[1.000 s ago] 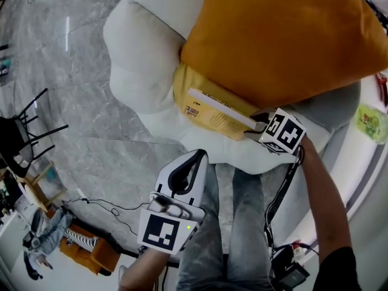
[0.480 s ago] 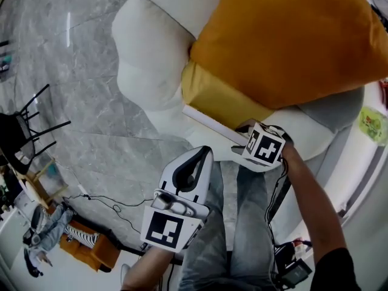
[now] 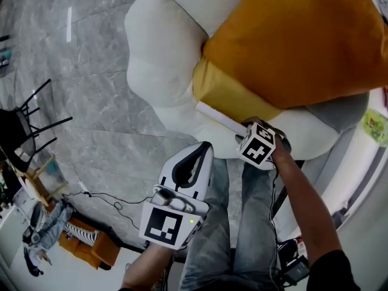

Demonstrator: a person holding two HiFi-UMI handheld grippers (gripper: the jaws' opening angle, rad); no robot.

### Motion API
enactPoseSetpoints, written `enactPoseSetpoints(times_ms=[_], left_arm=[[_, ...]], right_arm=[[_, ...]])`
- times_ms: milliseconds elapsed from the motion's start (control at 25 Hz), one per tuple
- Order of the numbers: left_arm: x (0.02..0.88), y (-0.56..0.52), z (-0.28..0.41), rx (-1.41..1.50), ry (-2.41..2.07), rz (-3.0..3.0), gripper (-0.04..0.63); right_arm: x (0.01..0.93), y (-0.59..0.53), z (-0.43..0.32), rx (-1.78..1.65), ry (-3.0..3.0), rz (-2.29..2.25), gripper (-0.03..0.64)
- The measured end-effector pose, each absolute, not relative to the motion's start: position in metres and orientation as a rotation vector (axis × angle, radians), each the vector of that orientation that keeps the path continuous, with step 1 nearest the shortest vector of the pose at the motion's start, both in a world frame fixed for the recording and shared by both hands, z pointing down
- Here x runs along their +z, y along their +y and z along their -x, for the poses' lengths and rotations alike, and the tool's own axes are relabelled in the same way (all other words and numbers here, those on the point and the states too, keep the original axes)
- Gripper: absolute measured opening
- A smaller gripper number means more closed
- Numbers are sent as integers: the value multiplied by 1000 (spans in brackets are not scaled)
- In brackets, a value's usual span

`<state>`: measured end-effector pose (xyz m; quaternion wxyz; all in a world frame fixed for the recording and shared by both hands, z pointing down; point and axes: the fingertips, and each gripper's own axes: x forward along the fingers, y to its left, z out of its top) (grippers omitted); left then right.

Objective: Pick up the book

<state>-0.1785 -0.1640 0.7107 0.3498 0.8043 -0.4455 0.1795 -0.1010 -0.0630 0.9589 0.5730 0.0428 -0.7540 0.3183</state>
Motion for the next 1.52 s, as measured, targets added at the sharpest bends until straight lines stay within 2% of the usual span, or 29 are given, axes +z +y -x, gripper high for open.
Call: enactPoseSetpoints(times_ms=[320, 680, 1160, 1520], left_arm=[[710, -165, 198, 452, -1156, -2086, 12], [692, -160, 207, 480, -1159, -2116, 12], [617, -177, 169, 471, -1104, -2218, 12], [554, -168, 116, 477, -1102, -2271, 12]], right_arm=[[976, -50, 97, 651, -1619, -50, 170], [959, -54, 86, 774, -1617, -140, 150], [855, -106, 44, 880, -1715, -332, 150], [748, -132, 4, 893, -1930, -436, 150]])
